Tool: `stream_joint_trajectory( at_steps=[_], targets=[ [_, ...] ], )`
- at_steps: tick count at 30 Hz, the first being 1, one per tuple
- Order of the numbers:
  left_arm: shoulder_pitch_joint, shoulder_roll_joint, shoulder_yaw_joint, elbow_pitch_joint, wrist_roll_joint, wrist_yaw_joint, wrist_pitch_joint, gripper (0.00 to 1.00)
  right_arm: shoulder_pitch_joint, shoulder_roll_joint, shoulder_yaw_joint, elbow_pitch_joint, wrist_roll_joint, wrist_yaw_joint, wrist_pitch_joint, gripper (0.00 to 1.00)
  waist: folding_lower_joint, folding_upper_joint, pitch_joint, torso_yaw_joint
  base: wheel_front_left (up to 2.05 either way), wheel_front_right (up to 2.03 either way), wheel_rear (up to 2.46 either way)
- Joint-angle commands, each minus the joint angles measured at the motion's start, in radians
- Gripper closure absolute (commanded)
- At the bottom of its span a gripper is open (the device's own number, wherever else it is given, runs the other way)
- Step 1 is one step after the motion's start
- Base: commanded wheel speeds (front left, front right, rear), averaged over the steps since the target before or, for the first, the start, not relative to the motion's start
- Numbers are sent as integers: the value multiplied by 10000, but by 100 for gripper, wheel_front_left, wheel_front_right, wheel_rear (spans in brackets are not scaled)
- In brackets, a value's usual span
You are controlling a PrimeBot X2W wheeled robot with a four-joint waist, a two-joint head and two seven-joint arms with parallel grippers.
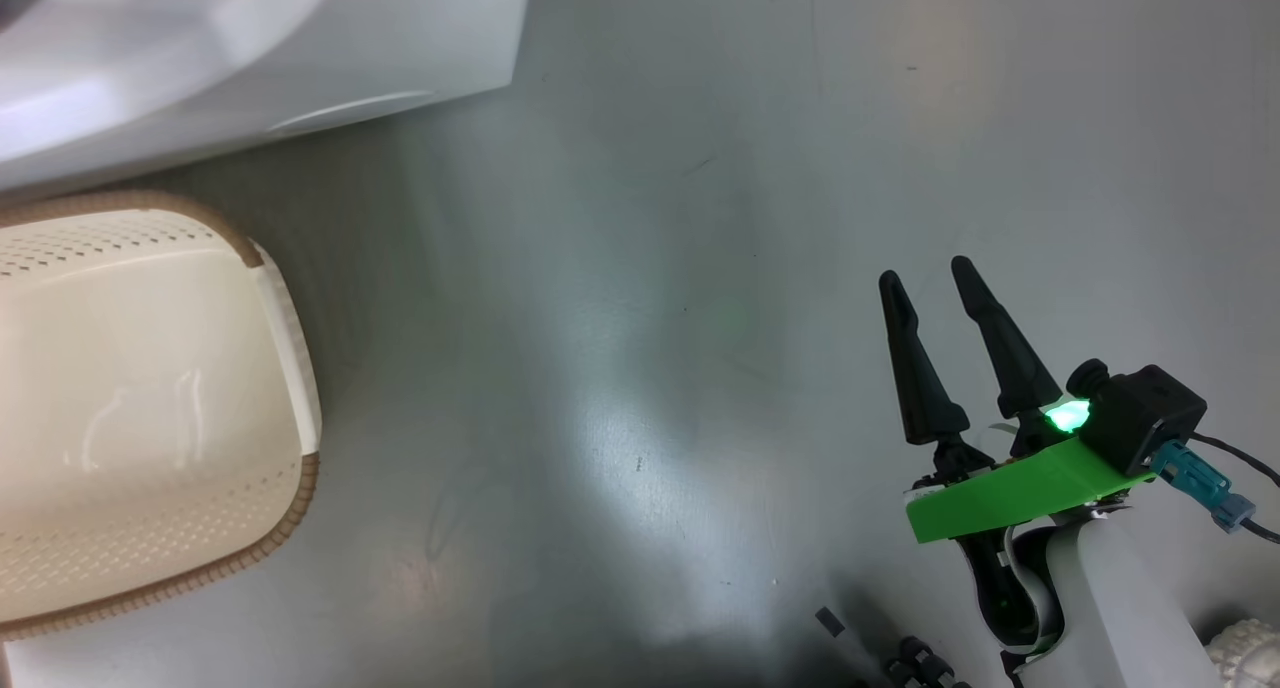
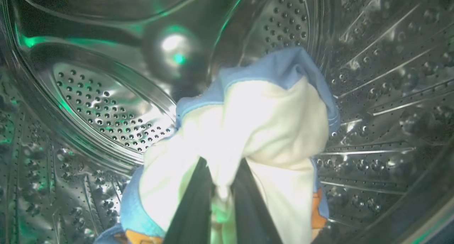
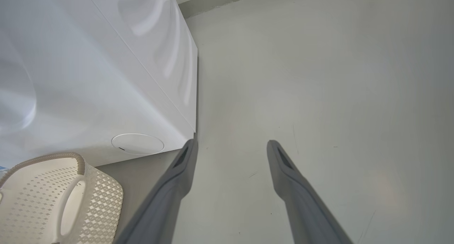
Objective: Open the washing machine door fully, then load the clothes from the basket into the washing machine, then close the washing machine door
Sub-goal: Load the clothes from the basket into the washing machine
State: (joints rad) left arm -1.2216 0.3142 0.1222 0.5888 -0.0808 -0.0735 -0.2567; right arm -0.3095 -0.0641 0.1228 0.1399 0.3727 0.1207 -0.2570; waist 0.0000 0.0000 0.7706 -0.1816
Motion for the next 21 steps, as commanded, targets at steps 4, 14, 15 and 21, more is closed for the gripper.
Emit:
stream_joint_trajectory(
  at_steps=[4, 14, 15, 21],
  targets=[
    [237, 478, 197, 188, -8, -53, -50, 90, 267, -3, 220, -149, 84, 100, -48, 0, 0, 0, -7, -28, 0, 0, 0],
    [-4, 277, 254, 1224, -182, -109, -50, 0, 144, 22, 233, -82, 70, 100, -48, 0, 0, 0, -143, 178, 0, 0, 0],
    [22, 254, 235, 1265, -168, -114, -50, 0, 127, 24, 223, -75, 68, 100, -48, 0, 0, 0, -176, 194, 0, 0, 0],
    [307, 9, 310, 1255, -229, -55, -51, 0, 86, 31, 102, -47, 56, 100, -48, 0, 0, 0, -477, 322, 0, 0, 0]
  ],
)
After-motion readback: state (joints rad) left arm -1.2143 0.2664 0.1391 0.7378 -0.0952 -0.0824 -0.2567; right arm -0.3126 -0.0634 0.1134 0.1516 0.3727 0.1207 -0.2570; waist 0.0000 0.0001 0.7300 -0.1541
